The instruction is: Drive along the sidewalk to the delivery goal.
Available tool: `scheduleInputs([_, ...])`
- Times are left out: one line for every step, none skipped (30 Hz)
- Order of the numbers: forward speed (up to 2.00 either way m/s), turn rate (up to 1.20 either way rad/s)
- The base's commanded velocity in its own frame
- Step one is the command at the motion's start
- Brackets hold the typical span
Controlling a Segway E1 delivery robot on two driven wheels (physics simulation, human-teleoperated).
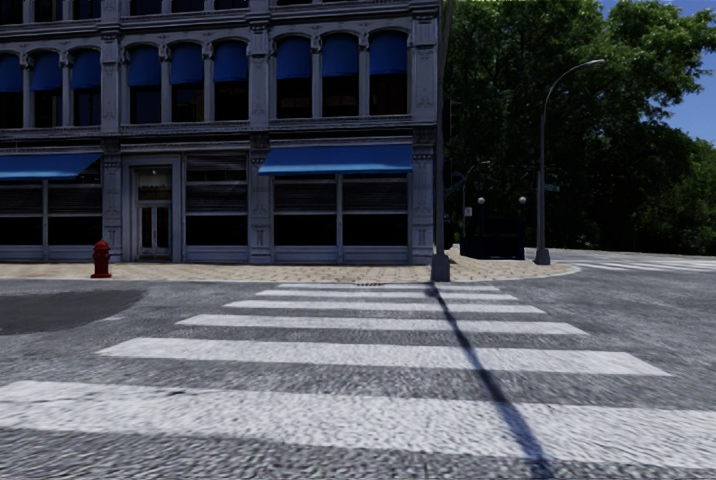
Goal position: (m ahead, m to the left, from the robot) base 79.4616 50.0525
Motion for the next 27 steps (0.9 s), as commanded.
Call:
scheduleInputs([2.0, 0.0])
scheduleInputs([2.0, 0.0])
scheduleInputs([2.0, 0.0])
scheduleInputs([2.0, 0.0])
scheduleInputs([2.0, 0.0])
scheduleInputs([2.0, 0.0])
scheduleInputs([2.0, 0.0])
scheduleInputs([2.0, 0.0])
scheduleInputs([2.0, 0.0])
scheduleInputs([2.0, 0.0])
scheduleInputs([2.0, 0.0])
scheduleInputs([2.0, 0.0])
scheduleInputs([2.0, 0.0])
scheduleInputs([2.0, 0.0])
scheduleInputs([2.0, 0.0])
scheduleInputs([2.0, 0.0])
scheduleInputs([2.0, 0.0])
scheduleInputs([2.0, 0.0])
scheduleInputs([2.0, 0.0])
scheduleInputs([2.0, 0.0])
scheduleInputs([2.0, 0.0])
scheduleInputs([2.0, 0.0])
scheduleInputs([2.0, 0.0])
scheduleInputs([2.0, 0.0])
scheduleInputs([2.0, 0.0])
scheduleInputs([2.0, 0.0])
scheduleInputs([2.0, 0.0])
